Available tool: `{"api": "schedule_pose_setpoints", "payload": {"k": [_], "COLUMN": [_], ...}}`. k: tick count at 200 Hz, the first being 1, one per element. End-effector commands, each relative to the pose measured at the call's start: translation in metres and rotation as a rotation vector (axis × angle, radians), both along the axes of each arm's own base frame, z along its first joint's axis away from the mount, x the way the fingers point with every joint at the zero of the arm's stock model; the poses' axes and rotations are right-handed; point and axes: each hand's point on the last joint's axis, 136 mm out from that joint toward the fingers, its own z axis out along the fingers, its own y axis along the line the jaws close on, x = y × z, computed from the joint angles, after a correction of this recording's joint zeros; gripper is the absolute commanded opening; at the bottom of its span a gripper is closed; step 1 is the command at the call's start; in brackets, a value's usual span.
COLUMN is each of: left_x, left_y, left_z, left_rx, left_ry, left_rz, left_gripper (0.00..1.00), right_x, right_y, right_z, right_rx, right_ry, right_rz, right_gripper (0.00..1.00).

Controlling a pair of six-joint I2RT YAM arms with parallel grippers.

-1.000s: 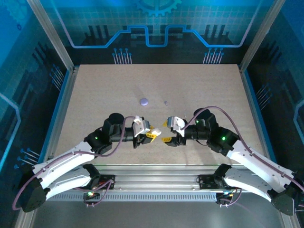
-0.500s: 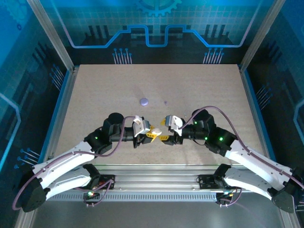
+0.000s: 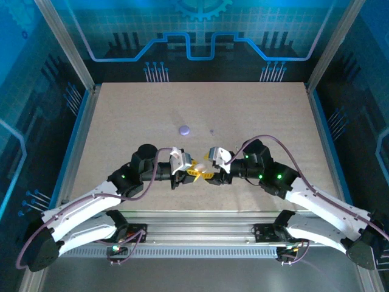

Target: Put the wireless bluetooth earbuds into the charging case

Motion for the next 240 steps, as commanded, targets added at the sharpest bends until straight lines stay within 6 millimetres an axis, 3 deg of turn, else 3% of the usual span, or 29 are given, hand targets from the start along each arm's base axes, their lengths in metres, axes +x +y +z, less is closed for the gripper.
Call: {"api": "schedule_pose_setpoints", "payload": {"k": [1,107,240], "left_x": [-0.01,-0.013,-0.01], "left_y": [-0.004,-0.004,-0.005], "left_z": [0.018,0.014,0.009], "left_rx": [-0.055,-0.043,-0.034], "left_ry": [-0.021,-0.017,-0.007], "left_rz": [-0.055,-0.065,-0.054], "left_gripper": [0.2,0.2,0.2], "right_x": [0.01,0.045,0.054], "right_y": [0.003,-0.016,-0.026], "right_z": [0.009,0.032,0.052], "right_rx": [0.018,0.084,0.137], "right_ry": [-0.043,-0.073,-0.098], "right_rz": [-0.042,-0.192,-0.237], "right_gripper": [0.56,0.55,0.55]}}
